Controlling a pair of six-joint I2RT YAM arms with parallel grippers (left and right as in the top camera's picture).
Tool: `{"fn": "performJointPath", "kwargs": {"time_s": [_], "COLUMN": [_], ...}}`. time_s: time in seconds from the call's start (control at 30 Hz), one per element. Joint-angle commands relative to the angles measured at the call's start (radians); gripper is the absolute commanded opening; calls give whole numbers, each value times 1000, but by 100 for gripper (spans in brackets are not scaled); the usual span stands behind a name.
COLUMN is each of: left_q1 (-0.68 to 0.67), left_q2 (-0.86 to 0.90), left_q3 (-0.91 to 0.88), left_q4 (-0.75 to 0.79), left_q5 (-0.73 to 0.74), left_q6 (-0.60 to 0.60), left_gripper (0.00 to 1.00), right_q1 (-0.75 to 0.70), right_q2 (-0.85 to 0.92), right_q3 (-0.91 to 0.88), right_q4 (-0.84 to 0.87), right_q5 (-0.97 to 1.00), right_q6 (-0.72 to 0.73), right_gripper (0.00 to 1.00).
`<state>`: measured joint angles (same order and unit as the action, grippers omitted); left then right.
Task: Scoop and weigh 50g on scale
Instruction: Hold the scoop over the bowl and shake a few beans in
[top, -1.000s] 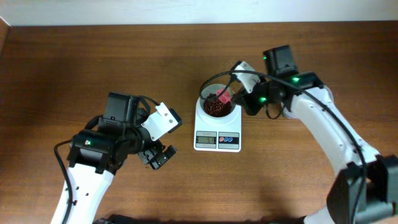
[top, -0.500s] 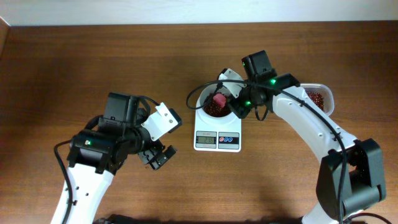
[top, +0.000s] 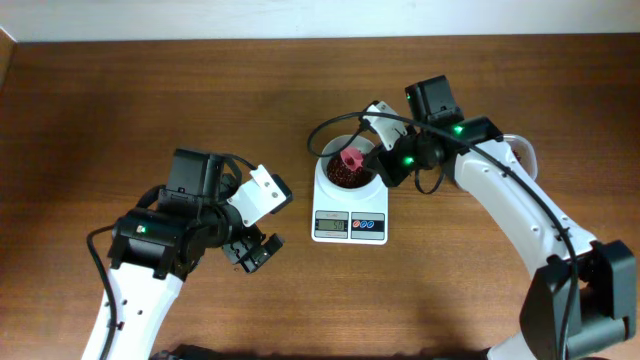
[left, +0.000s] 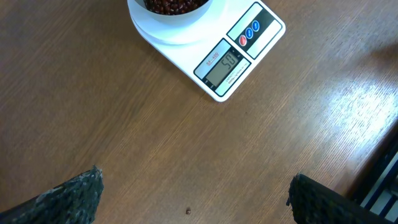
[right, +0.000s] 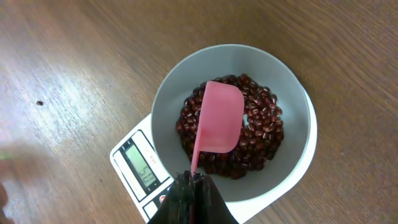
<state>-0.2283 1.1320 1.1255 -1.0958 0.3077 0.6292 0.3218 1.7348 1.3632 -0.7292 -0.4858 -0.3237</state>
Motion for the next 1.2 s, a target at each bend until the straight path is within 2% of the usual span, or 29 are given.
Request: {"fn": "performJointPath", "kwargs": {"time_s": [0.0, 0.2, 0.27, 0.43, 0.67, 0.73, 0.8, 0.97, 1.17], "left_q1": [4, 4, 4, 4, 4, 4, 4, 4, 4], "left_q2": [-10, -10, -10, -10, -10, -10, -10, -10, -10], "left_q3": [20, 20, 20, 20, 20, 20, 20, 20, 20], "left_q4": [2, 2, 2, 2, 2, 2, 2, 2, 2], "left_q5": [14, 14, 14, 14, 14, 14, 14, 14, 14], "left_q6": [15, 15, 15, 15, 15, 15, 15, 15, 15], "left_gripper": [99, 99, 99, 99, 99, 99, 99, 99, 99], "right_q1": [-3, 6, 25, 25, 21, -9, -49, -162, -195], "right_q2": [-34, -45, -28, -43, -43, -43, -43, -44, -44], "right_q3": [18, 63, 58, 85, 85, 85, 85, 85, 85], "right_q4": [-3, -37, -46, -61, -63, -72, -79, -119, -124], "right_q5": [-19, 8, 179, 80, -87, -140, -223, -243, -297], "right_q6": [18, 18, 18, 22, 107, 165, 165, 164, 164], "right_gripper": [4, 4, 4, 4, 4, 4, 4, 4, 4]}}
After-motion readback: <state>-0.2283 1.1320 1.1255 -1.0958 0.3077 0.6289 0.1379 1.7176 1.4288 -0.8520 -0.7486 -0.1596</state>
